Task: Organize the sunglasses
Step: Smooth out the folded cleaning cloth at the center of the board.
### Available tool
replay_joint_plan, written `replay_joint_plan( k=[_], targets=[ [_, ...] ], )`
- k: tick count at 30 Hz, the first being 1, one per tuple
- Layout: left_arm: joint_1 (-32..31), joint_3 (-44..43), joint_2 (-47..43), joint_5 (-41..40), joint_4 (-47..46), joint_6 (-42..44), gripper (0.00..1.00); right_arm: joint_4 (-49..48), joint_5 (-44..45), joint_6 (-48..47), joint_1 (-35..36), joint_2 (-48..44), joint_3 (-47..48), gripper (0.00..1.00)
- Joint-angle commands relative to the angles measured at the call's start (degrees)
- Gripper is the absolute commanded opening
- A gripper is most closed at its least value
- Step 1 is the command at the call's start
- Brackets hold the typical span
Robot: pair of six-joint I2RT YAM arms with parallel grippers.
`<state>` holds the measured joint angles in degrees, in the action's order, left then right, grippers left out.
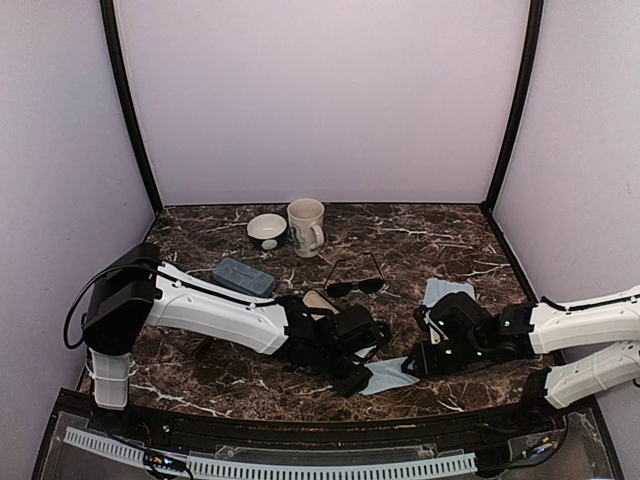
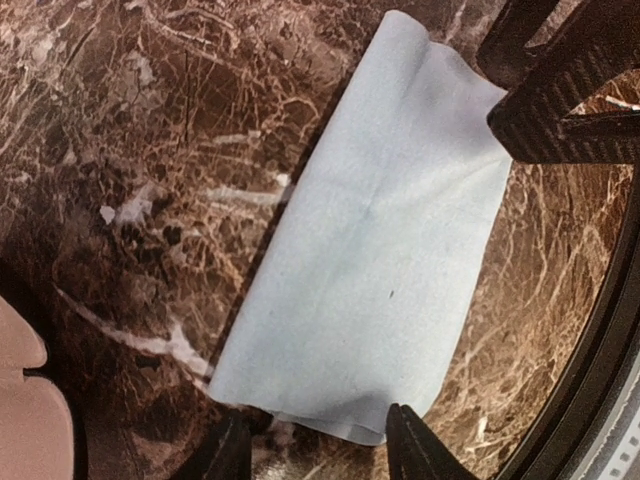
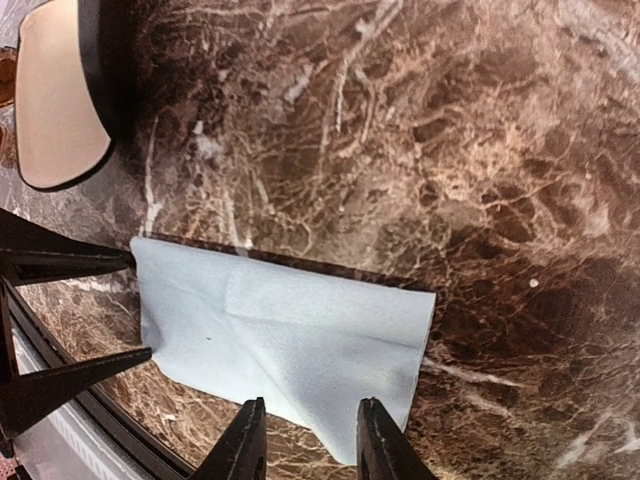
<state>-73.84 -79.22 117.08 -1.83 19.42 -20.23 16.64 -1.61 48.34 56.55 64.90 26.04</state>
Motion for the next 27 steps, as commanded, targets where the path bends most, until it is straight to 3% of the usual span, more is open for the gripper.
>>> replay_joint_plan(
  k=[1,10,27],
  targets=[
    [-0.33,-0.13,0.94,-0.66,1.75,-0.52,0.47,-4.82,-1.95,0.63,-0.39,0.92,-2.43,0.32],
    [-0.33,0.83,1.04,-0.91,4.14,-0.65,0.47,-4.15,-1.61,0.89,-0.74,0.66,-3.88,0.32],
    [-2.5,-1.18,3.32,-8.73,11.84,-1.18,0.48,-1.44,-1.03,-0.06,-0.92,-0.1,-3.62,0.33]
  ],
)
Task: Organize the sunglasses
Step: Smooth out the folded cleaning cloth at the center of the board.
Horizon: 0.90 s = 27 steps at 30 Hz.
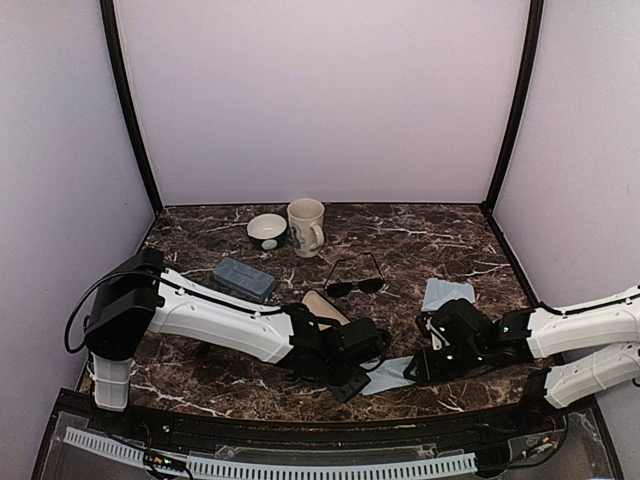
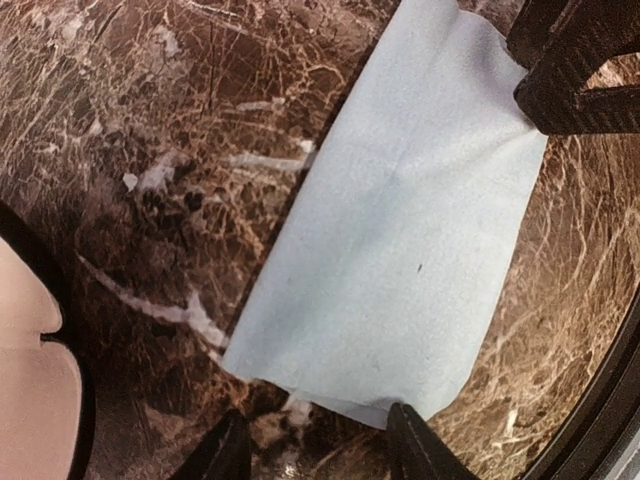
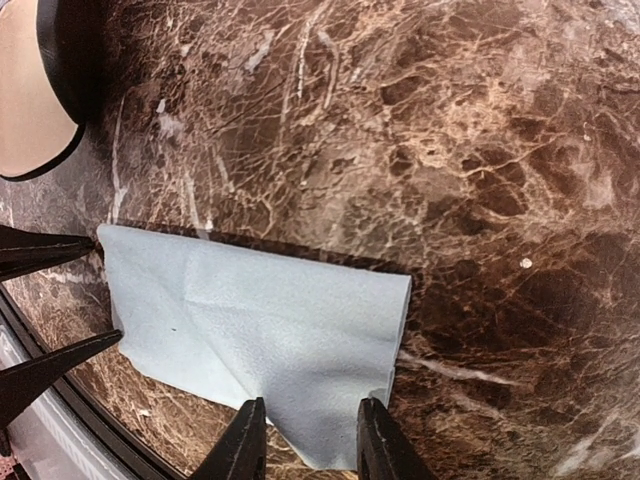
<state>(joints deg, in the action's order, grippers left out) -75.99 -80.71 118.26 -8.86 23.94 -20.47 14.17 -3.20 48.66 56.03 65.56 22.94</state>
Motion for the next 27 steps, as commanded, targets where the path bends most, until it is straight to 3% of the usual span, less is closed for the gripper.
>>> replay_joint_plan(
  k=[1,10,20,27],
  targets=[
    [-0.53,0.18,2.09,-1.88,7.51,-1.05,0.48,1.11,0.46,-0.43,-0.4,-0.75,-0.48,0.33],
    [-0.92,0.23,-3.1,0.19,1.08,-1.6,0.49,1.58,0.3,-0.61,-0.4,-1.02,-0.49,0.33],
    [-0.92,1.03,-2.44,0.05,-4.89,-0.49,0.52,0.66,0.12,-0.41,-0.4,-1.16,-1.09,0.33],
    [-0.9,0.05,-2.24,0.1,-1.84,-0.54,0.52,-0.14,-0.27,-0.24,-0.4,-0.74,-1.44,0.33]
  ],
)
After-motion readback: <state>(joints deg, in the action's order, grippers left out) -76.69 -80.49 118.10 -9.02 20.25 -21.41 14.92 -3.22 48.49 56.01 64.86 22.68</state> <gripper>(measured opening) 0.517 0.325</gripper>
